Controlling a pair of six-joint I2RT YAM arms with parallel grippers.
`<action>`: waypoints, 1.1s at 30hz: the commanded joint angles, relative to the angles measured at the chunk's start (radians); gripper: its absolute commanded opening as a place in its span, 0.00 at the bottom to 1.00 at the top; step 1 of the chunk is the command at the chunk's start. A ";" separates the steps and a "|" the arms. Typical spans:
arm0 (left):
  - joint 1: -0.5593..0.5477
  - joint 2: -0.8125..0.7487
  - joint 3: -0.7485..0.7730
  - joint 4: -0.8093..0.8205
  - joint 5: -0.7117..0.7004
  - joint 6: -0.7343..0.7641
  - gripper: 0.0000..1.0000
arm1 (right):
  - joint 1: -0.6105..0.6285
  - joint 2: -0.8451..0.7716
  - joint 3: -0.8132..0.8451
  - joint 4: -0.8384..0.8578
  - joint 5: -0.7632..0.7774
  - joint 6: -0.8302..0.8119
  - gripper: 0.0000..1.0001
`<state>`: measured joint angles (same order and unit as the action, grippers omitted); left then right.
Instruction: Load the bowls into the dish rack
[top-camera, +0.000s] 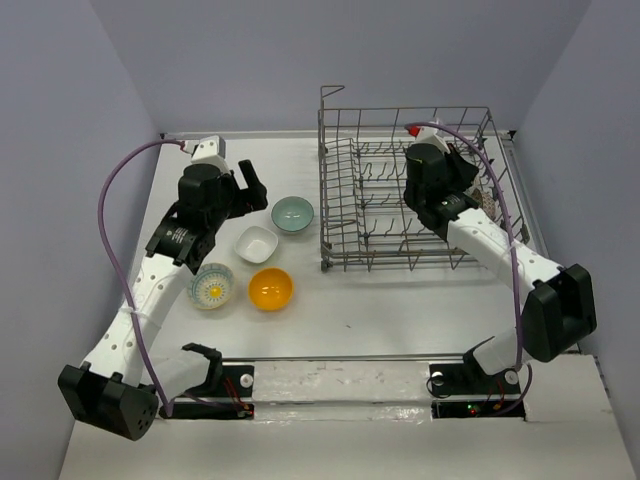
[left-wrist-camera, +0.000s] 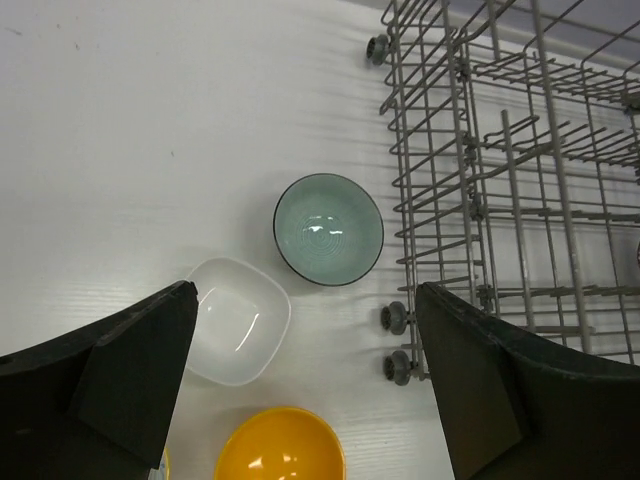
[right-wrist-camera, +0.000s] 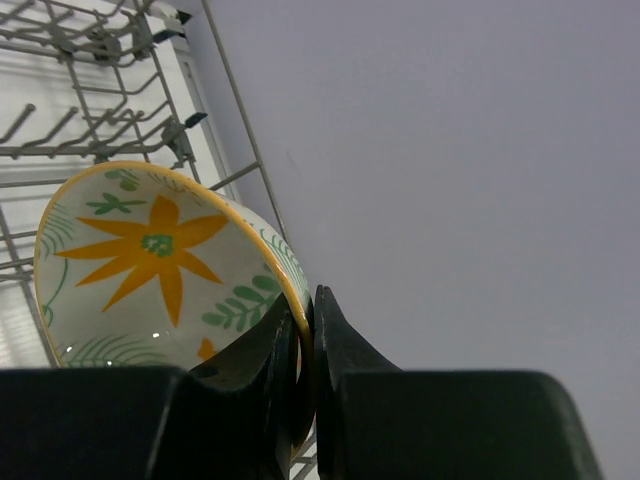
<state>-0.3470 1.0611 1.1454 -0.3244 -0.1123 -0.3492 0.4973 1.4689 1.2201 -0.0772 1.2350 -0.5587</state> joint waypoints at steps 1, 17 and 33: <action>0.055 -0.030 -0.065 0.111 0.108 -0.014 0.99 | -0.032 0.004 -0.007 0.162 0.072 -0.107 0.01; 0.155 -0.018 -0.174 0.199 0.263 -0.056 0.99 | -0.094 0.070 -0.108 0.267 0.032 -0.179 0.01; 0.167 -0.006 -0.182 0.205 0.283 -0.060 0.99 | -0.114 0.148 -0.116 0.277 0.017 -0.159 0.01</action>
<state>-0.1875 1.0611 0.9745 -0.1669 0.1493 -0.4034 0.3870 1.6241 1.1019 0.1204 1.2335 -0.7189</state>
